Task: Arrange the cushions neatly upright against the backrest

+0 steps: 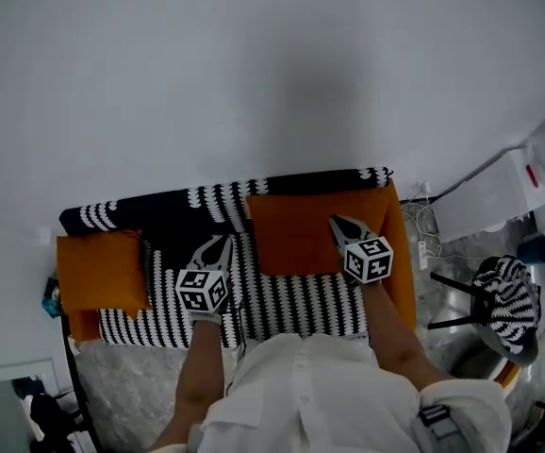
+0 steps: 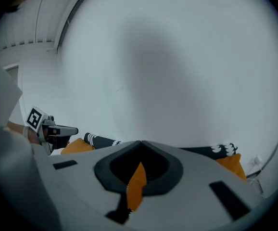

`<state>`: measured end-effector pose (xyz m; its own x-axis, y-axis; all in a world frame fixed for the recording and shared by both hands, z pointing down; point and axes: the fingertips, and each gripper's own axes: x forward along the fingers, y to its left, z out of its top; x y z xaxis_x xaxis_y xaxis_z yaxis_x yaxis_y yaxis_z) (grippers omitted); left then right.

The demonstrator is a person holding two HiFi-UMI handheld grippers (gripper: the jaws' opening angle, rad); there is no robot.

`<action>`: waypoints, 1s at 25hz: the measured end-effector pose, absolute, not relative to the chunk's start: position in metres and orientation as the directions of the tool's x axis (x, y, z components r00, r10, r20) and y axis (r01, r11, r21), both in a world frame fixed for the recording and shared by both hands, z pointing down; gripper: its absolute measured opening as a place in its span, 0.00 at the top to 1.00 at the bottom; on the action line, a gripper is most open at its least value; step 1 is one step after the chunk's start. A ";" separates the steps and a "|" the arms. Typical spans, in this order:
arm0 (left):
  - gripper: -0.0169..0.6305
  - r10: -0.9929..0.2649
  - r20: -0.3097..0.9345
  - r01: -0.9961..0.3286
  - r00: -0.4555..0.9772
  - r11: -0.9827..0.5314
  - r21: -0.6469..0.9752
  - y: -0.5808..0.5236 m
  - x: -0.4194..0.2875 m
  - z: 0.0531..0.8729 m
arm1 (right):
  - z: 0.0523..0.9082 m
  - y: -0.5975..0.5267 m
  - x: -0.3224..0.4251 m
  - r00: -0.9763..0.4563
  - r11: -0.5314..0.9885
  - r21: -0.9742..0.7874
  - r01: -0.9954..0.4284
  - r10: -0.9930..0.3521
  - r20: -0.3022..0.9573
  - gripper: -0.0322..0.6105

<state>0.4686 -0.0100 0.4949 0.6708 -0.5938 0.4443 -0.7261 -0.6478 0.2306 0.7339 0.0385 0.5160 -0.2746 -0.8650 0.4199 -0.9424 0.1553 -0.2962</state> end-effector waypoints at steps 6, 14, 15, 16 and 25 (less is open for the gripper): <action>0.95 -0.676 0.411 -0.790 0.611 -0.553 0.264 0.006 0.404 0.480 | 0.514 0.051 0.698 -0.336 0.205 -0.332 -0.921 -0.850 0.407 0.94; 0.95 -0.727 0.380 -0.820 0.571 -0.489 0.297 0.016 0.330 0.478 | 0.502 0.043 0.634 -0.400 0.289 -0.310 -0.906 -0.828 0.394 0.94; 0.95 -0.733 0.376 -0.823 0.567 -0.483 0.299 0.015 0.317 0.478 | 0.500 0.041 0.622 -0.408 0.298 -0.312 -0.902 -0.826 0.389 0.94; 0.95 -0.738 0.373 -0.825 0.563 -0.478 0.301 0.015 0.304 0.477 | 0.498 0.039 0.608 -0.415 0.306 -0.313 -0.899 -0.825 0.385 0.94; 0.95 -0.759 0.358 -0.835 0.544 -0.449 0.317 0.023 0.178 0.473 | 0.484 0.038 0.487 -0.417 0.314 -0.306 -0.899 -0.828 0.376 0.94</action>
<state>0.1777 0.0233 0.4727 0.5438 -0.7588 0.3585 -0.8354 -0.4489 0.3172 0.4868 0.0382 0.4838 -0.4168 -0.8277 0.3759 -0.8989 0.3139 -0.3056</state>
